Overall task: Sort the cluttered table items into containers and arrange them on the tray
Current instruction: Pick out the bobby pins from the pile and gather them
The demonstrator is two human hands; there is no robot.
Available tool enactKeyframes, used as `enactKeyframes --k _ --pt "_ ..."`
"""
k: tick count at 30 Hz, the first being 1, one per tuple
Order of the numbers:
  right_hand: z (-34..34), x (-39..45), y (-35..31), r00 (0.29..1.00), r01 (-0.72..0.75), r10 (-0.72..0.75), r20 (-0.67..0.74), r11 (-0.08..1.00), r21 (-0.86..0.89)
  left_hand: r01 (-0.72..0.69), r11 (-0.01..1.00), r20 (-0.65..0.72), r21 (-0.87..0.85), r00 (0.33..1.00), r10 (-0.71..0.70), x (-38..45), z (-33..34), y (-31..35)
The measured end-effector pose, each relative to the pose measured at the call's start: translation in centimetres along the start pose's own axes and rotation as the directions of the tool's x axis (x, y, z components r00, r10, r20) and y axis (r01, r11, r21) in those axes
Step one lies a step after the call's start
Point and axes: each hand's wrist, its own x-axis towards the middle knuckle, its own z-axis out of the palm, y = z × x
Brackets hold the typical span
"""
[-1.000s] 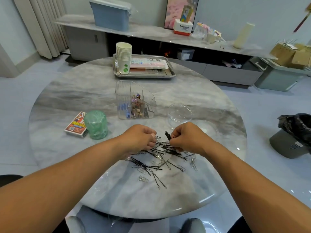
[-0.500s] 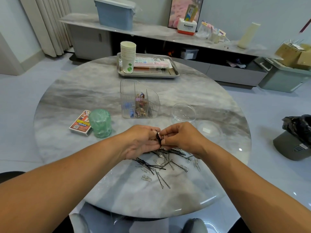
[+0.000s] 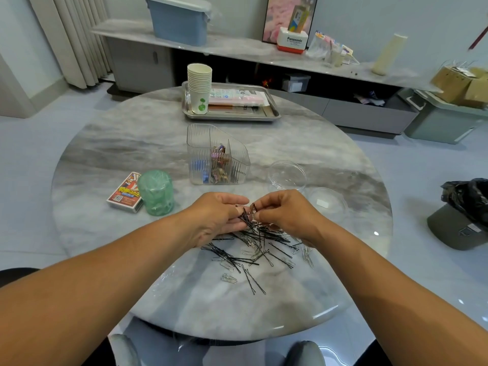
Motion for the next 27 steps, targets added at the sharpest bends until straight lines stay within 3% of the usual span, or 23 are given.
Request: enactKeyframes --k 2,4,7,9,11,13,17,22,24,26,27 --pt "-0.4 0.0 0.1 0.999 0.029 -0.036 -0.03 0.982 -0.185 -0.013 1.0 -0.01 0.022 1.0 0.013 0.1 -0.2 0.1" --pt "-0.8 -0.1 0.0 0.993 0.071 -0.108 -0.052 0.879 -0.471 -0.029 0.999 -0.017 0.045 0.999 0.029 0.2 -0.3 0.1" --pt "-1.0 -0.4 -0.2 0.969 0.122 -0.248 0.005 0.456 -0.881 -0.054 0.997 -0.014 0.057 0.998 0.054 0.4 -0.4 0.1" --pt "-1.1 -0.3 -0.2 0.954 0.153 -0.293 0.063 0.295 -0.943 -0.062 0.997 -0.01 0.052 0.998 0.063 0.4 -0.4 0.1" --pt "-1.4 -0.2 -0.3 0.951 0.175 -0.296 0.088 0.279 -0.944 -0.061 0.997 -0.011 0.043 0.998 0.062 0.5 -0.4 0.1" --pt "-1.9 -0.2 -0.5 0.959 0.173 -0.271 0.081 0.331 -0.928 -0.048 0.999 -0.014 0.016 0.999 0.049 0.6 -0.4 0.1" --pt "-3.1 0.1 -1.1 0.987 0.146 -0.147 0.071 0.6 -0.786 0.007 0.997 -0.017 -0.072 1.0 -0.008 0.6 -0.6 0.4" --pt "-3.8 -0.4 -1.5 0.995 0.1 -0.059 0.081 0.568 -0.817 0.055 0.989 0.012 -0.139 0.998 -0.054 0.5 -0.7 0.7" --pt "-3.5 -0.4 -1.7 0.995 0.092 -0.092 0.034 0.75 -0.655 0.058 0.989 0.016 -0.138 0.998 -0.056 0.4 -0.6 0.7" --pt "-2.6 -0.4 -1.9 0.997 0.056 -0.069 -0.03 0.948 -0.312 0.063 0.988 0.03 -0.143 0.998 -0.059 0.3 -0.4 0.6" --pt "-2.0 -0.6 -2.1 0.998 0.026 -0.034 -0.044 0.985 -0.17 0.067 0.986 0.039 -0.151 0.997 -0.061 0.3 -0.3 0.6"
